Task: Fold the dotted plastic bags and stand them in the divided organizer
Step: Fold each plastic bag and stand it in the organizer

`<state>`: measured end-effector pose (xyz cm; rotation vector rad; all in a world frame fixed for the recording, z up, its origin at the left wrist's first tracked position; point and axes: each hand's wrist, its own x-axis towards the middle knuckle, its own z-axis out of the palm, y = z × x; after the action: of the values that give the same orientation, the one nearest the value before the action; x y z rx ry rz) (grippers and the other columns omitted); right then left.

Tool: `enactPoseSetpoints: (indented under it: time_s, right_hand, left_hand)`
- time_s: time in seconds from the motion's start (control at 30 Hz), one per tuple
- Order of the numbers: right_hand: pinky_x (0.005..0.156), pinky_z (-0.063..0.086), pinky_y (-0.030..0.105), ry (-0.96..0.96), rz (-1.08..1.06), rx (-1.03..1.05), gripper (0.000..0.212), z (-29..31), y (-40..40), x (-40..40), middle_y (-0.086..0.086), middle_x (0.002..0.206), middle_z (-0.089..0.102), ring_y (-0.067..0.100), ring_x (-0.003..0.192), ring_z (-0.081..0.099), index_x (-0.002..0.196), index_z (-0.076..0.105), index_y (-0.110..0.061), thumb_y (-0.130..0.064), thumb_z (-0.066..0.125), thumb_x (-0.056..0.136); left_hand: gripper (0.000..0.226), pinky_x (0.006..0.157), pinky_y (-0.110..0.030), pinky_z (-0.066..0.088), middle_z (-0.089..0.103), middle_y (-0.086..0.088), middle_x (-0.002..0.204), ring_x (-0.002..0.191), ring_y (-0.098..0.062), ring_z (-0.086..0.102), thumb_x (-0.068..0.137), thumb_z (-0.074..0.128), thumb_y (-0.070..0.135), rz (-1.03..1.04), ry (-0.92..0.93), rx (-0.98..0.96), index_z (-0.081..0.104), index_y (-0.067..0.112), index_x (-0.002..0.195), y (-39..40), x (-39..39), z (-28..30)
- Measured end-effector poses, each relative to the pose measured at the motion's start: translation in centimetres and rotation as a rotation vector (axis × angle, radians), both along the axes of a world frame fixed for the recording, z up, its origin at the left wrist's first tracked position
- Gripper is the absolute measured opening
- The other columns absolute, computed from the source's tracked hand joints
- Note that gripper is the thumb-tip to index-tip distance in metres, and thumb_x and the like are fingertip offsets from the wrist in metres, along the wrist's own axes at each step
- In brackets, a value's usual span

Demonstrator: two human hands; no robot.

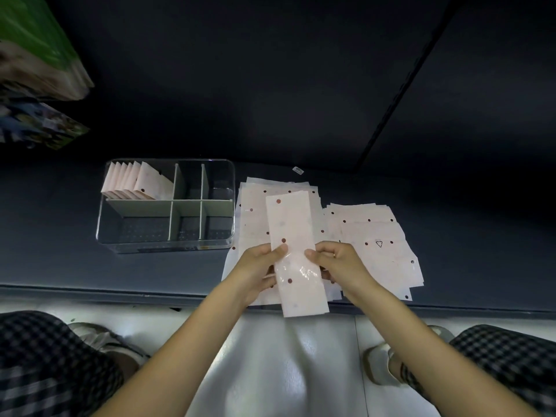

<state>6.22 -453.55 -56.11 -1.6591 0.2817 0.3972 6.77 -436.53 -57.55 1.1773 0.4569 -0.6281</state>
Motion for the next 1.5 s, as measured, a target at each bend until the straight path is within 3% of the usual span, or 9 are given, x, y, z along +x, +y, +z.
enactPoseSetpoints:
  time_s: [0.43, 0.67, 0.8, 0.9, 1.1, 1.27, 1.33, 1.4, 1.5]
  right_hand:
    - [0.063, 0.056, 0.022, 0.099, -0.054, 0.267, 0.012, 0.0, -1.4, 0.9, 0.008, 0.086, 0.073, 0.017, 0.072, 0.069, 0.088, 0.070, -0.009, 0.001, 0.063, 0.084]
    - [0.058, 0.052, 0.020, -0.013, 0.014, 0.202, 0.030, 0.2, -1.3, 0.7, 0.001, 0.059, 0.061, 0.012, 0.058, 0.060, 0.071, 0.062, -0.010, 0.010, 0.048, 0.090]
    - [0.064, 0.055, 0.020, -0.132, 0.032, 0.088, 0.027, -0.1, -1.0, 0.5, -0.011, 0.047, 0.050, 0.003, 0.054, 0.056, 0.073, 0.056, -0.006, 0.011, 0.044, 0.090]
    - [0.065, 0.056, 0.021, -0.173, 0.013, 0.055, 0.030, -0.1, -0.8, 0.5, -0.007, 0.052, 0.054, 0.006, 0.059, 0.057, 0.071, 0.059, -0.008, 0.012, 0.044, 0.089]
    - [0.070, 0.056, 0.023, -0.141, 0.022, 0.041, 0.033, 0.1, -0.4, 0.5, 0.006, 0.072, 0.062, 0.016, 0.072, 0.062, 0.073, 0.063, -0.010, 0.010, 0.043, 0.090]
    - [0.095, 0.044, 0.018, -0.276, 0.259, -0.179, 0.028, 0.9, 0.0, 1.0, -0.017, 0.114, 0.064, -0.001, 0.111, 0.057, 0.106, 0.065, -0.031, -0.011, 0.048, 0.095]
    - [0.089, 0.044, 0.016, -0.292, 0.481, -0.304, 0.022, 1.2, 0.4, 1.2, -0.021, 0.104, 0.067, -0.008, 0.101, 0.058, 0.108, 0.065, -0.034, -0.020, 0.058, 0.092]
    - [0.065, 0.042, 0.025, -0.249, 0.639, -0.395, 0.014, 1.7, 0.4, 1.3, -0.009, 0.068, 0.060, 0.000, 0.066, 0.053, 0.081, 0.066, -0.025, -0.024, 0.058, 0.092]
    - [0.055, 0.031, 0.027, -0.134, 0.689, -0.399, 0.040, 2.2, -0.2, 1.6, -0.009, 0.054, 0.032, 0.007, 0.052, 0.031, 0.055, 0.046, -0.017, -0.029, 0.061, 0.090]
  left_hand:
    - [0.015, 0.058, -0.021, 0.057, 0.069, -0.004, 0.065, 0.058, -0.011, 0.068, 0.084, 0.062, -0.007, 0.031, -0.193, 0.060, 0.066, 0.007, 0.082, 2.1, 0.9, 1.3]
    - [0.032, 0.066, -0.020, 0.055, 0.066, -0.009, 0.078, 0.068, -0.012, 0.065, 0.088, 0.052, -0.010, 0.005, -0.263, 0.031, 0.072, 0.008, 0.071, 2.2, 0.9, 1.5]
    - [0.017, 0.068, -0.025, 0.055, 0.070, -0.002, 0.088, 0.079, -0.017, 0.069, 0.093, 0.054, 0.014, 0.047, -0.171, -0.049, 0.070, 0.016, 0.098, 2.1, 0.8, 1.7]
    - [0.027, 0.064, -0.021, 0.053, 0.072, -0.002, 0.088, 0.078, -0.015, 0.068, 0.092, 0.058, 0.034, 0.015, -0.130, 0.055, 0.071, 0.012, 0.099, 1.4, 0.6, 1.5]
    - [0.018, 0.063, -0.022, 0.055, 0.063, -0.006, 0.073, 0.068, -0.018, 0.057, 0.087, 0.066, 0.014, 0.131, -0.233, 0.219, 0.070, 0.009, 0.070, 0.4, 0.0, 1.2]
    - [0.011, 0.077, -0.032, 0.050, 0.071, 0.001, 0.077, 0.074, -0.014, 0.063, 0.085, 0.068, 0.018, -0.028, -0.621, 0.603, 0.074, 0.014, 0.077, 0.8, -0.4, 1.6]
    - [0.010, 0.075, -0.034, 0.050, 0.072, 0.005, 0.079, 0.078, -0.013, 0.065, 0.086, 0.066, 0.024, -0.195, -0.762, 0.717, 0.075, 0.021, 0.080, 0.7, -0.8, 2.1]
    - [0.012, 0.075, -0.037, 0.050, 0.072, 0.009, 0.081, 0.080, -0.012, 0.064, 0.087, 0.065, 0.027, -0.301, -0.843, 0.780, 0.074, 0.025, 0.080, 1.0, -0.7, 2.8]
    - [0.011, 0.075, -0.038, 0.051, 0.072, 0.011, 0.078, 0.078, -0.011, 0.065, 0.085, 0.067, 0.027, -0.291, -0.846, 0.725, 0.074, 0.027, 0.076, 2.2, -0.1, 3.6]
